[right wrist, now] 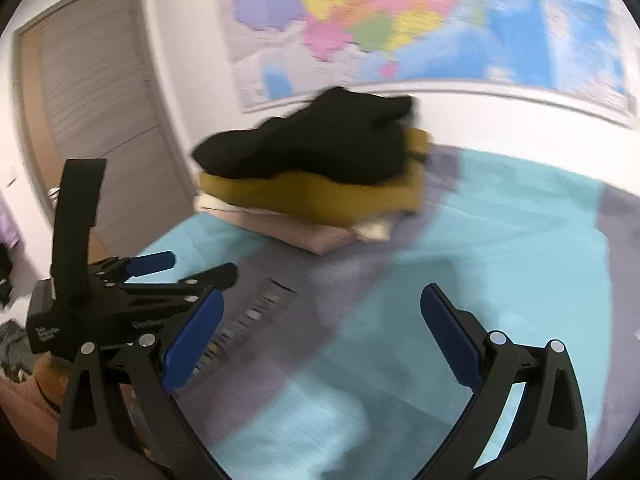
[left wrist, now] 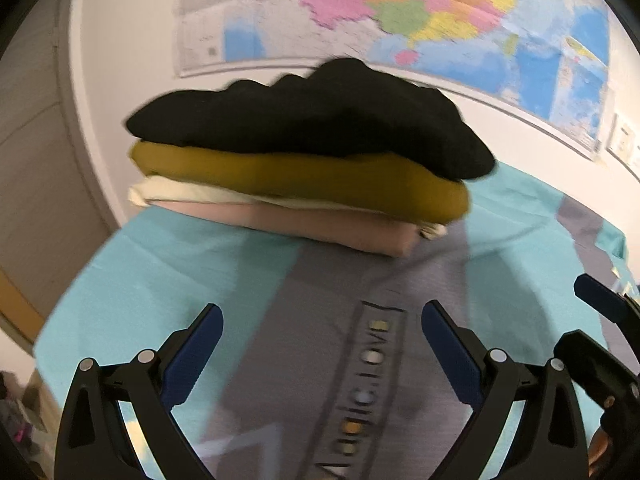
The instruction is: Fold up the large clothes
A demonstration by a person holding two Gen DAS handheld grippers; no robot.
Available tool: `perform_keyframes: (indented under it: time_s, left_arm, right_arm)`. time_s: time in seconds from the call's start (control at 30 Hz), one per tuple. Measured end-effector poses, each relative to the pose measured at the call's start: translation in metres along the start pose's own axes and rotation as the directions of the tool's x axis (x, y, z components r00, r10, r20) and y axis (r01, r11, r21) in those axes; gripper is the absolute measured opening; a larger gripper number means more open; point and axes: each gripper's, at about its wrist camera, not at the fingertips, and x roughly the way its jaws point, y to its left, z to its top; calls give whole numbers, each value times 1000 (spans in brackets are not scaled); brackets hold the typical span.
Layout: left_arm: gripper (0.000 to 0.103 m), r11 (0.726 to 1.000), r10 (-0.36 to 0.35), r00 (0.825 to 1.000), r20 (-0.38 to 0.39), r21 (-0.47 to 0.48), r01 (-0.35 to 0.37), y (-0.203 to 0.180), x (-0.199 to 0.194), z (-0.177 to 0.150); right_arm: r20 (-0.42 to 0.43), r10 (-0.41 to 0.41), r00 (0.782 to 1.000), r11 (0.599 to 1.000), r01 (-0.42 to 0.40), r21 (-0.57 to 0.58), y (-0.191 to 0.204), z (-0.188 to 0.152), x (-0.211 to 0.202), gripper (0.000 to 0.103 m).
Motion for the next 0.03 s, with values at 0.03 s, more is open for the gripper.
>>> perform_keyframes:
  time_s: [0.03]
  left_arm:
    - [96, 1000, -28, 999, -21, 8, 28, -8, 3, -1]
  right_arm:
    - [-8, -30, 1000, 999, 30, 20, -10, -4, -6, 97]
